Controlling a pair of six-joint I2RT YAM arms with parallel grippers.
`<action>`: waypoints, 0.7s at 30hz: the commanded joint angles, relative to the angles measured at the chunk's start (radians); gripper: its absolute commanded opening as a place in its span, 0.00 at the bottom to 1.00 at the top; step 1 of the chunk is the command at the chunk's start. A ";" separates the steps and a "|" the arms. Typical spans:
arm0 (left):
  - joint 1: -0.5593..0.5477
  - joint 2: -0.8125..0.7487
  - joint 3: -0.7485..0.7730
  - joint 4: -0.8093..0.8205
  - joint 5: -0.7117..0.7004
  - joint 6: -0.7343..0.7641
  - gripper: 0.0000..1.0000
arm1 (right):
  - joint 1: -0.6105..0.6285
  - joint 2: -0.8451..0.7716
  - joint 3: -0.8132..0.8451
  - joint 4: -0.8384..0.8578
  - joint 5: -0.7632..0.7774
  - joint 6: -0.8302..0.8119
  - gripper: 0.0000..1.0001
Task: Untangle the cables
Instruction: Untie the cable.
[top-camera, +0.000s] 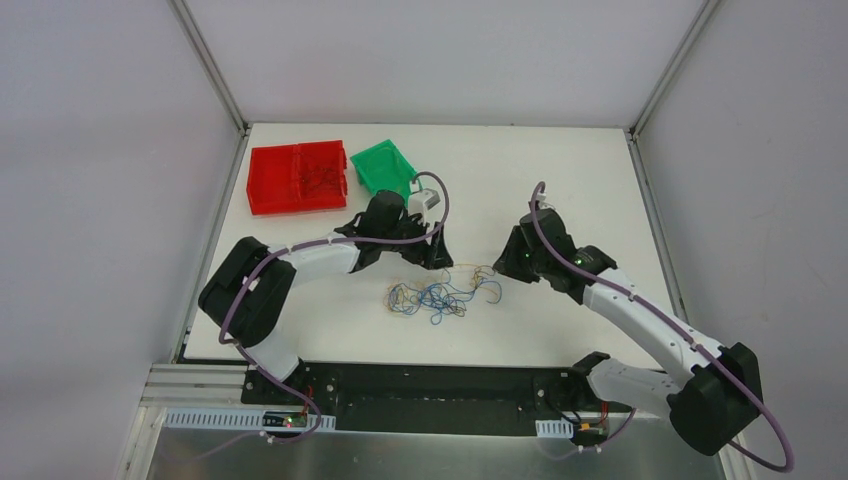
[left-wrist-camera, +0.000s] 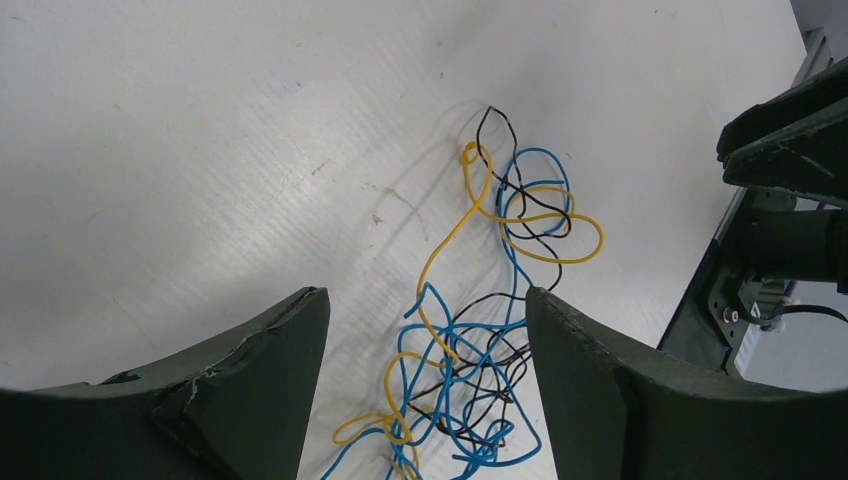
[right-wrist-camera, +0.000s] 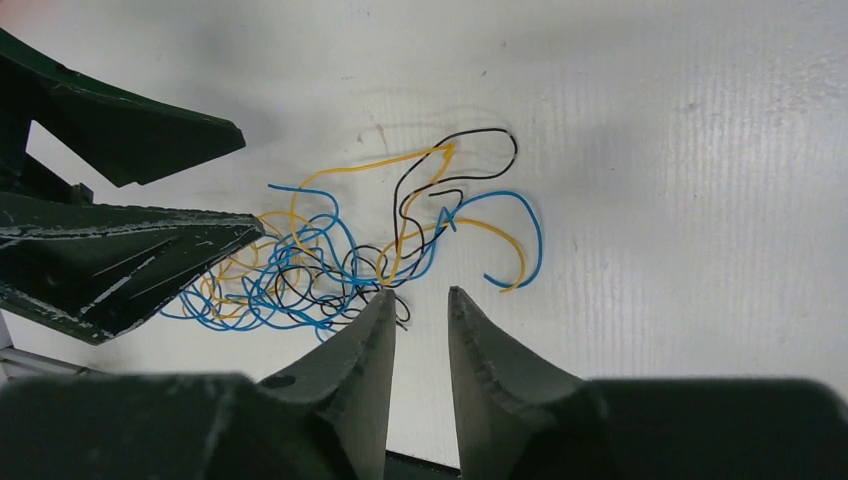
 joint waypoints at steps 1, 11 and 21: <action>-0.019 0.028 0.048 0.002 0.037 0.004 0.73 | 0.002 -0.047 -0.004 -0.044 0.016 0.016 0.38; -0.047 0.061 0.081 -0.017 0.053 0.009 0.71 | 0.003 -0.052 0.027 -0.053 -0.005 0.045 0.56; -0.057 0.057 0.083 -0.017 0.060 0.008 0.71 | 0.003 -0.134 0.003 -0.088 0.003 0.070 0.61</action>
